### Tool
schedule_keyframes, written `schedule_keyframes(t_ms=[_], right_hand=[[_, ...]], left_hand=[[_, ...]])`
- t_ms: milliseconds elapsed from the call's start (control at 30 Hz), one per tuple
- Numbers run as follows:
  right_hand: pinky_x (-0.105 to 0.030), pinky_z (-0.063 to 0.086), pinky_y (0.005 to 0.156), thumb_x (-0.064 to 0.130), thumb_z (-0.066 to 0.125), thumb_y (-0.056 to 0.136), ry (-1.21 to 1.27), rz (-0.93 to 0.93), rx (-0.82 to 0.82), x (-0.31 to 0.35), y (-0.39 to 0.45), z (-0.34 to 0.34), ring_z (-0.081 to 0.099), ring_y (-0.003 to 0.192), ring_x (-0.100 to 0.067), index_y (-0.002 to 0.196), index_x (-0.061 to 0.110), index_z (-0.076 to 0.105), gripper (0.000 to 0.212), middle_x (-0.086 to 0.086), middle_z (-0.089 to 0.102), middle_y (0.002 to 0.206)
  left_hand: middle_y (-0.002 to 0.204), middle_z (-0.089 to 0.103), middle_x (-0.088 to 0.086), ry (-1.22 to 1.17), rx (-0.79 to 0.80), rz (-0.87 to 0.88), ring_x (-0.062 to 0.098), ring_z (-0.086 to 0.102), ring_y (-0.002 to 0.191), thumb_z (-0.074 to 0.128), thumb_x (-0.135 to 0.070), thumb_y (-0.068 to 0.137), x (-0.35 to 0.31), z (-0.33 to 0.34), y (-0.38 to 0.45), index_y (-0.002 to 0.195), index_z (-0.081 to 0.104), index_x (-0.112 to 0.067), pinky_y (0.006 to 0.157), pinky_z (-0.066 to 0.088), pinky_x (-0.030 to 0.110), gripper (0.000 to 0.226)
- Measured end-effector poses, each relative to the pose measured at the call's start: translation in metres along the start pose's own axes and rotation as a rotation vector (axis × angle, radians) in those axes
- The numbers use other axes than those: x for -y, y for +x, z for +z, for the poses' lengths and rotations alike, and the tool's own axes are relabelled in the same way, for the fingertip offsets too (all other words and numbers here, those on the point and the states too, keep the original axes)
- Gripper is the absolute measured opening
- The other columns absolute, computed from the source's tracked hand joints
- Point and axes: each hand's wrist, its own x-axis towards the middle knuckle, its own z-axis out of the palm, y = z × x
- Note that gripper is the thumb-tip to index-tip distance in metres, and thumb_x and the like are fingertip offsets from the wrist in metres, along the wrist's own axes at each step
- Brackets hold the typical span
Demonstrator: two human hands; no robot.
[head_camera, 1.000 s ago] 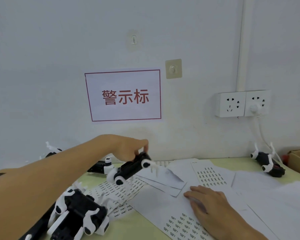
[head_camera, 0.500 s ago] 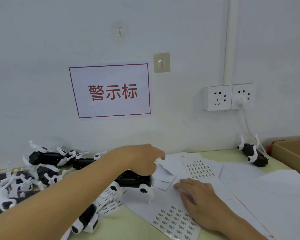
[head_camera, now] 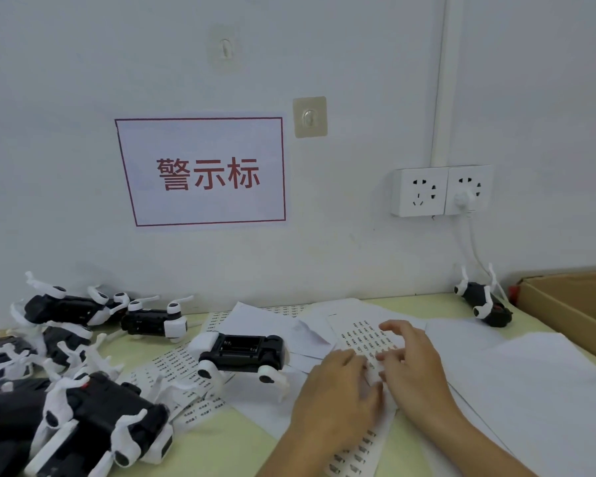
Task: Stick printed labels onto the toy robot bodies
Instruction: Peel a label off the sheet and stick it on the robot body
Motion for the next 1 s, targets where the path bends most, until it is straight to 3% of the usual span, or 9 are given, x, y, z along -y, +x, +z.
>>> schedule_keyframes(t_ms=[100, 300, 400, 500, 567, 700, 833, 933, 1000], right_hand=[[-0.012, 0.039, 0.073, -0.003, 0.05, 0.088, 0.001, 0.031, -0.115, 0.0, 0.001, -0.001, 0.056, 0.089, -0.004, 0.108, 0.033, 0.055, 0.041, 0.006, 0.051, 0.114], [-0.03, 0.04, 0.08, 0.005, 0.053, 0.086, -0.176, 0.009, -0.176, 0.009, -0.003, -0.011, 0.054, 0.092, -0.012, 0.107, 0.033, 0.052, 0.034, 0.005, 0.051, 0.108], [-0.036, 0.046, 0.082, 0.015, 0.054, 0.088, -0.329, 0.089, -0.058, 0.021, 0.003, -0.028, 0.053, 0.096, -0.016, 0.106, 0.032, 0.053, 0.024, 0.005, 0.055, 0.105], [-0.032, 0.046, 0.071, 0.023, 0.055, 0.091, -0.393, 0.177, 0.094, 0.029, 0.001, -0.043, 0.056, 0.087, -0.014, 0.105, 0.03, 0.055, 0.016, 0.004, 0.058, 0.096], [-0.03, 0.044, 0.065, 0.022, 0.055, 0.092, -0.363, 0.14, 0.078, 0.031, -0.012, -0.049, 0.057, 0.081, -0.011, 0.102, 0.031, 0.055, 0.013, 0.004, 0.059, 0.091], [-0.023, 0.043, 0.056, 0.016, 0.055, 0.095, -0.087, 0.175, -0.052, 0.028, -0.037, -0.062, 0.057, 0.056, -0.003, 0.095, 0.028, 0.064, 0.015, 0.001, 0.066, 0.074], [-0.033, 0.054, 0.076, 0.026, 0.061, 0.096, 0.434, 0.358, 0.183, 0.033, -0.046, -0.062, 0.073, 0.085, -0.022, 0.1, 0.011, 0.075, 0.022, -0.012, 0.075, 0.096], [-0.036, 0.056, 0.084, 0.041, 0.063, 0.09, 0.597, 0.321, 0.296, 0.035, -0.05, -0.059, 0.072, 0.101, -0.028, 0.094, 0.013, 0.079, 0.032, -0.013, 0.075, 0.105], [-0.036, 0.057, 0.081, 0.037, 0.068, 0.084, 0.677, 0.325, 0.261, 0.033, -0.052, -0.057, 0.072, 0.102, -0.03, 0.091, 0.01, 0.078, 0.03, -0.016, 0.076, 0.103]], left_hand=[[0.136, 0.044, -0.011, 0.056, -0.009, 0.018, 0.012, 0.038, 0.127, 0.044, -0.064, 0.092, 0.002, 0.006, 0.001, 0.129, 0.051, -0.023, 0.106, 0.033, 0.031, 0.056], [0.119, 0.045, -0.009, 0.003, -0.091, 0.006, 0.014, 0.041, 0.108, 0.051, -0.065, 0.088, 0.004, 0.008, -0.001, 0.107, 0.044, -0.025, 0.086, 0.037, 0.029, 0.045], [0.113, 0.046, -0.009, -0.02, -0.125, 0.029, 0.013, 0.041, 0.105, 0.052, -0.063, 0.089, 0.005, 0.007, -0.001, 0.1, 0.04, -0.026, 0.084, 0.036, 0.028, 0.04], [0.106, 0.047, -0.008, -0.036, -0.156, 0.061, 0.013, 0.042, 0.1, 0.05, -0.058, 0.093, 0.006, 0.007, 0.0, 0.096, 0.042, -0.024, 0.082, 0.036, 0.028, 0.035], [0.098, 0.048, -0.008, -0.048, -0.203, 0.078, 0.013, 0.043, 0.092, 0.047, -0.054, 0.097, 0.004, 0.006, 0.0, 0.093, 0.044, -0.023, 0.076, 0.036, 0.027, 0.031], [0.073, 0.045, -0.009, -0.314, -0.354, 0.001, 0.011, 0.041, 0.066, 0.046, -0.051, 0.1, -0.003, -0.007, 0.001, 0.077, 0.038, -0.024, 0.056, 0.029, 0.026, 0.036], [0.076, 0.052, -0.006, -0.281, -0.434, 0.083, 0.012, 0.048, 0.069, 0.047, -0.051, 0.1, -0.017, -0.02, 0.001, 0.085, 0.046, -0.02, 0.058, 0.035, 0.026, 0.035], [0.089, 0.061, -0.005, -0.059, -0.433, 0.225, 0.014, 0.057, 0.084, 0.039, -0.051, 0.099, -0.034, -0.014, -0.011, 0.093, 0.053, -0.02, 0.065, 0.042, 0.024, 0.035], [0.082, 0.065, -0.007, 0.022, -0.397, 0.278, 0.011, 0.062, 0.077, 0.04, -0.048, 0.091, -0.044, -0.01, -0.022, 0.087, 0.06, -0.021, 0.058, 0.047, 0.021, 0.034]])
